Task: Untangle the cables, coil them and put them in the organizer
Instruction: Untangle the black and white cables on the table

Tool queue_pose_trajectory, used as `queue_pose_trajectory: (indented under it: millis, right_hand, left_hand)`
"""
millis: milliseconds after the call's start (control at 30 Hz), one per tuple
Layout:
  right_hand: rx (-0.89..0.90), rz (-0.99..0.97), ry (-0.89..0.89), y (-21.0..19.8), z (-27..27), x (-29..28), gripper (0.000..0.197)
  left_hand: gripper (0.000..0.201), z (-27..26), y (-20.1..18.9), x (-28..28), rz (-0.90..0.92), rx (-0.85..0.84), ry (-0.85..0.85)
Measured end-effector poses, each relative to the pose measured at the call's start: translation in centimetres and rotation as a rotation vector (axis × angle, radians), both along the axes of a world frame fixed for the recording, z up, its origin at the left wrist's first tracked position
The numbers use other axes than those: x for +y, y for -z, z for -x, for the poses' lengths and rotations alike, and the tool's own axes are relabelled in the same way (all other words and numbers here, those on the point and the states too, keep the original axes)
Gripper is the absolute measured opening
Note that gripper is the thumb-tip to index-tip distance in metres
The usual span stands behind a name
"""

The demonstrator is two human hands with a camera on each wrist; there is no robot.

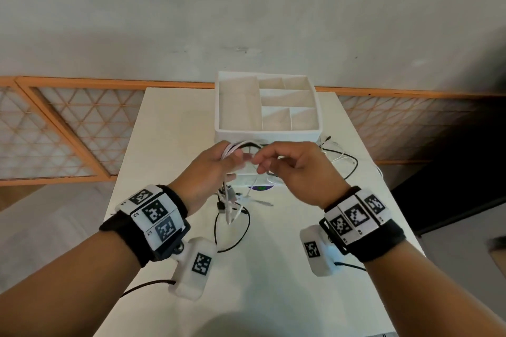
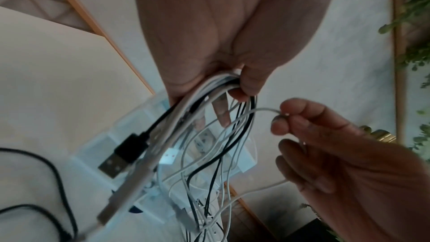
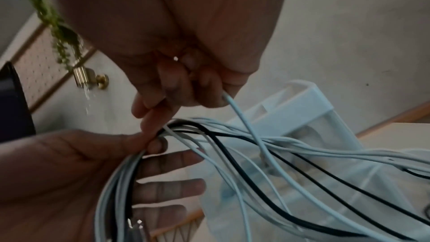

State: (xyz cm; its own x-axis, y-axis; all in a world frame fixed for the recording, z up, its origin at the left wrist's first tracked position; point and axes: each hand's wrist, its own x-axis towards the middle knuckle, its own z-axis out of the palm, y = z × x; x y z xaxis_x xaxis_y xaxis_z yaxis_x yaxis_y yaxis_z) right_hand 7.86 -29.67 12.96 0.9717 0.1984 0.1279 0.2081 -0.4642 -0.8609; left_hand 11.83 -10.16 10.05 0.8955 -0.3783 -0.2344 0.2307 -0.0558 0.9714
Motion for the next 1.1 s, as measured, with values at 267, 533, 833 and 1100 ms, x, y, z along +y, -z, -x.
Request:
queue_pose_trajectory:
  millis: [267, 533, 833, 1100]
  right_hand:
    - [-0.032, -0.236, -0.007, -3.4, 0.6, -0.5, 0.019]
    - [0.12, 0.068, 0.111, -0.9, 0.7, -1.2, 0.004]
    - [-0.235, -0.04, 0.277, -3.1, -1.0, -0.5, 0.003]
    - [0.198, 0.453, 0.371, 1.3, -0.6, -7.6, 0.022]
  left_hand:
    - [0.025, -0.7, 0.1, -0.6, 0.013, 0.026, -0.097]
    - [0.011, -1.9, 0.1, 0.7, -0.046, 0.111, -0.112]
    - [0.037, -0.1, 0.9, 0.1, 0.009, 0.17, 0.017]
    - [0.023, -1.1, -1.4, 4.0, -0.108, -0.118, -0.044]
